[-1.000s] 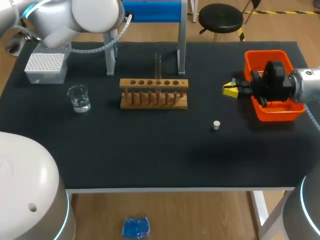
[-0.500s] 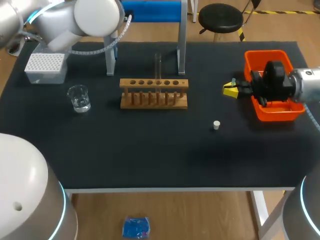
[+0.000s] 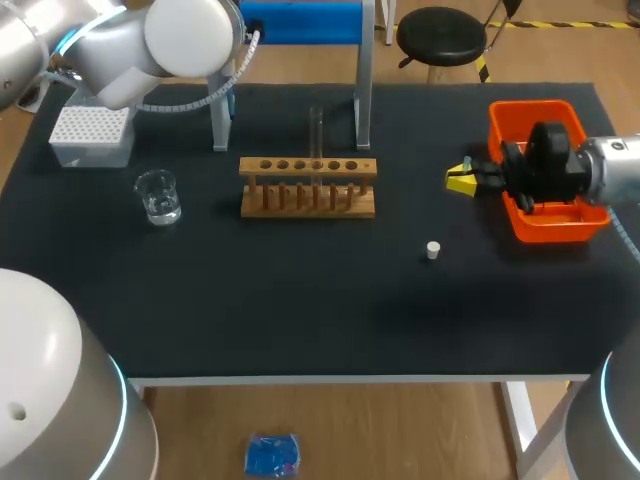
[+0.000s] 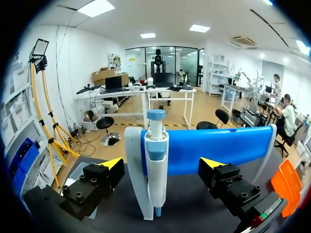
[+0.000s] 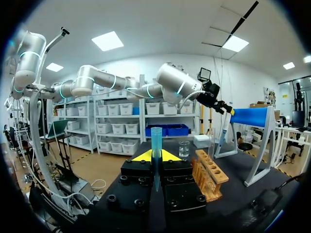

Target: Invert the test tube, pick up the pipette, mount the tip to pipette, aspirate from beaker and dispense into the tube, eject the tip, return the pipette, and cap with the stopper.

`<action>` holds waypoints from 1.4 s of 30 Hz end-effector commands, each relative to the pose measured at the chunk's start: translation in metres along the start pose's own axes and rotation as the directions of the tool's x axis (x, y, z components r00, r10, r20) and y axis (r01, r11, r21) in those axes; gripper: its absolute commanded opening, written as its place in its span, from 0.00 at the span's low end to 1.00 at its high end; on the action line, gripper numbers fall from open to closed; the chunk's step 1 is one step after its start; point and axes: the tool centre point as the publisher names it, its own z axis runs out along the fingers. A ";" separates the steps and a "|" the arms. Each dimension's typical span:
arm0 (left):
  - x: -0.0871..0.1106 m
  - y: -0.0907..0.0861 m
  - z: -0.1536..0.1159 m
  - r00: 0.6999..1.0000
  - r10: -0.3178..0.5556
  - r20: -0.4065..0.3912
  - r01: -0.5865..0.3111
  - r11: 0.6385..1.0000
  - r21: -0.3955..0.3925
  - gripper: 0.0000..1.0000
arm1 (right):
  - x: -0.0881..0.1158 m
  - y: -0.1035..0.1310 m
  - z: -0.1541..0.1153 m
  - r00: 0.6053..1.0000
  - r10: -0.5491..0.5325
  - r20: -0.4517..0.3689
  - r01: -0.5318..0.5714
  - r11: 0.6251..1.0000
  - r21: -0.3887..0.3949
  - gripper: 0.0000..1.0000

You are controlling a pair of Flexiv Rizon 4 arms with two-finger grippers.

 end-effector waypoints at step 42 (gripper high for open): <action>0.005 -0.002 0.018 1.000 -0.001 -0.015 0.001 1.000 -0.001 1.00 | 0.000 0.000 -0.001 1.000 0.000 -0.002 0.000 1.000 0.001 0.00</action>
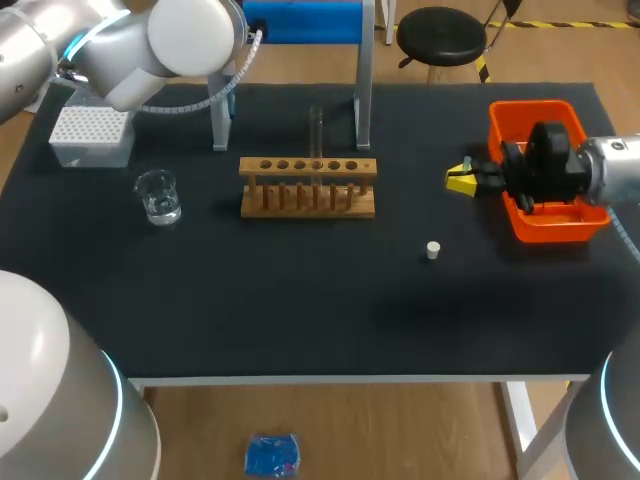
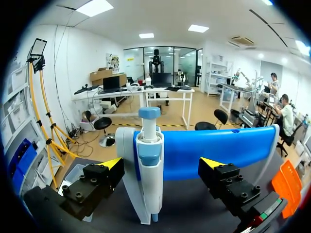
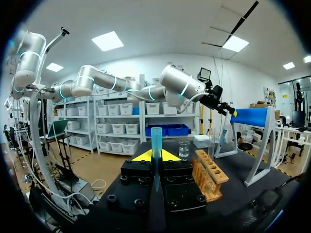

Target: Invert the test tube, pick up the pipette, mount the tip to pipette, aspirate from beaker and dispense into the tube, eject the tip, return the pipette, and cap with the stopper.

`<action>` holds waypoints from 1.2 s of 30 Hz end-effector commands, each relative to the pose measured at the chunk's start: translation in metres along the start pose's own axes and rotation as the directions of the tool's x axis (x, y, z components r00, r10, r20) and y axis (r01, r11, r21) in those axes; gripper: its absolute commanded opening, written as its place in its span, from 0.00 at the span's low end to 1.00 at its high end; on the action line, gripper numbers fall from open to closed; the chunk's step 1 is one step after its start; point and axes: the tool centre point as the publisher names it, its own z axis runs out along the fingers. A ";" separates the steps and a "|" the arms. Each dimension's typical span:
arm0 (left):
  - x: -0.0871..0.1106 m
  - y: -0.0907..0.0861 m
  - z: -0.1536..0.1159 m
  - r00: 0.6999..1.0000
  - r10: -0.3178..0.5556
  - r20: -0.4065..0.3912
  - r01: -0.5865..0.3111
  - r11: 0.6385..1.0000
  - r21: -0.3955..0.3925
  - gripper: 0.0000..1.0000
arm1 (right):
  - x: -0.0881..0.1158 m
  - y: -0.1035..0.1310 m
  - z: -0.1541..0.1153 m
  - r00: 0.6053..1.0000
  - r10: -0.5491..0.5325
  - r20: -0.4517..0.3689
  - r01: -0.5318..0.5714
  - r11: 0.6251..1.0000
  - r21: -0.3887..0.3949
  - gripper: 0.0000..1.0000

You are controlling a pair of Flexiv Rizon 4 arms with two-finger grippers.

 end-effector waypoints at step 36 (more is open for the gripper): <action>0.002 0.006 0.006 1.000 -0.003 0.024 0.004 1.000 -0.026 0.26 | 0.000 0.000 -0.001 1.000 0.000 -0.002 0.000 1.000 0.001 0.00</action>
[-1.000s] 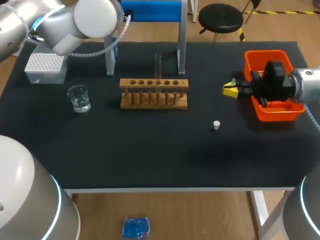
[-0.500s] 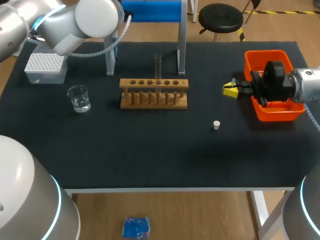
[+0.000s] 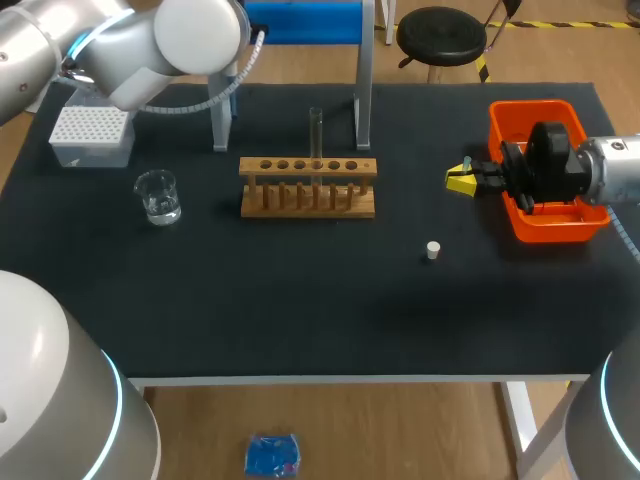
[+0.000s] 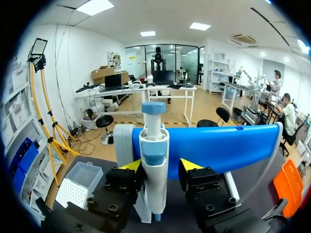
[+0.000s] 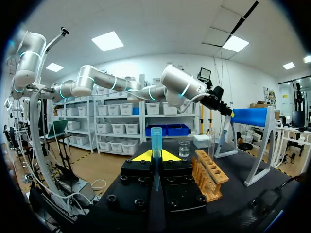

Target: Invert the test tube, pick up the pipette, mount the tip to pipette, aspirate from beaker and dispense into the tube, eject the tip, return the pipette, and cap with the stopper.

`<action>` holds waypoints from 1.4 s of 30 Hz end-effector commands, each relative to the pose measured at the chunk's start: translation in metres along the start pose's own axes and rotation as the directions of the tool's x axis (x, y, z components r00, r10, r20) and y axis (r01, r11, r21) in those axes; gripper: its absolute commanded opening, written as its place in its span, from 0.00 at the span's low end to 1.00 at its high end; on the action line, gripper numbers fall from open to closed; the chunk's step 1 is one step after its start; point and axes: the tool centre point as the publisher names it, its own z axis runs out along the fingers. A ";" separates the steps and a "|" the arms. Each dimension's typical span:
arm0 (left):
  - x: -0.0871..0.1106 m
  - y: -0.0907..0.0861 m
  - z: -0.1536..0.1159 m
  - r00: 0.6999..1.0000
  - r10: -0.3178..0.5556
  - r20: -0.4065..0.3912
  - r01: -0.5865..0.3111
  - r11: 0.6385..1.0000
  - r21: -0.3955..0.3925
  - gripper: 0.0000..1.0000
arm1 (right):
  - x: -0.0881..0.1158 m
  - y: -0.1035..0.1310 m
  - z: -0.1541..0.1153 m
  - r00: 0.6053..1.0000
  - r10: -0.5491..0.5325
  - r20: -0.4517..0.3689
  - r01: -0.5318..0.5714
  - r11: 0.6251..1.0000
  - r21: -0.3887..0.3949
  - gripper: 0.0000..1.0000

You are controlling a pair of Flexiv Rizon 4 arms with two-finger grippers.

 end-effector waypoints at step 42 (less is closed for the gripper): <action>-0.004 -0.057 -0.048 0.996 0.076 -0.038 -0.073 0.995 0.065 0.00 | 0.000 0.000 -0.001 1.000 0.000 -0.002 0.000 1.000 0.000 0.00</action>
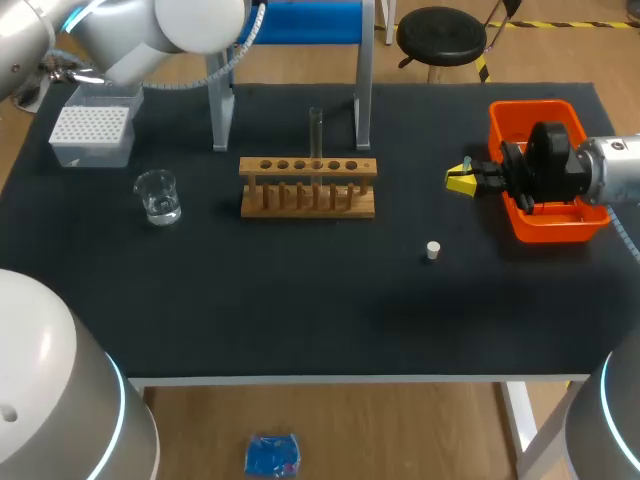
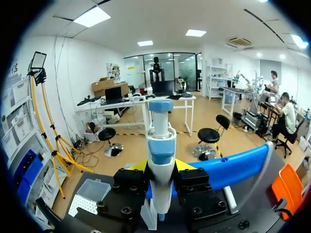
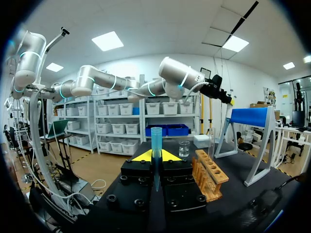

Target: Invert the test tube, pick up the pipette, mount the tip to pipette, aspirate from beaker and dispense into the tube, eject the tip, return the pipette, and cap with the stopper.

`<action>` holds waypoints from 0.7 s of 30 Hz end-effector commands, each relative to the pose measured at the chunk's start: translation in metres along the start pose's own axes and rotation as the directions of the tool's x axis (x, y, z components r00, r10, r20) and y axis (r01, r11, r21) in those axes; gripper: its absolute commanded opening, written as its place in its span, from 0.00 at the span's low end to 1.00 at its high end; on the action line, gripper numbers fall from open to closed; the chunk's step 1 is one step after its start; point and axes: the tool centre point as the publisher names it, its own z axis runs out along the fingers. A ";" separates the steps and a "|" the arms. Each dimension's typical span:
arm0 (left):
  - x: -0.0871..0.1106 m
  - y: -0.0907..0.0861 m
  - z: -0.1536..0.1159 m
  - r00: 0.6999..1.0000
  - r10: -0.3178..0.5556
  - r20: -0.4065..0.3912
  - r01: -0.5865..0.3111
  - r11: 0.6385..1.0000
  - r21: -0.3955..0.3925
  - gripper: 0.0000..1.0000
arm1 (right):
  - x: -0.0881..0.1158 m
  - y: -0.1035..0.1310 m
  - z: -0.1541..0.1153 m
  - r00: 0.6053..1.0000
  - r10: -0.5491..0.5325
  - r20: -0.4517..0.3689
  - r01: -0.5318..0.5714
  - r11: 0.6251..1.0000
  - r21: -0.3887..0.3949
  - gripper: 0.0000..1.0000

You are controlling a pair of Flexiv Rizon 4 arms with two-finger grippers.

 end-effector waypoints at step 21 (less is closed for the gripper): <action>0.003 -0.004 -0.159 0.905 0.122 -0.408 -0.140 0.990 -0.016 0.00 | 0.000 0.000 -0.001 1.000 0.000 -0.002 0.000 1.000 0.000 0.00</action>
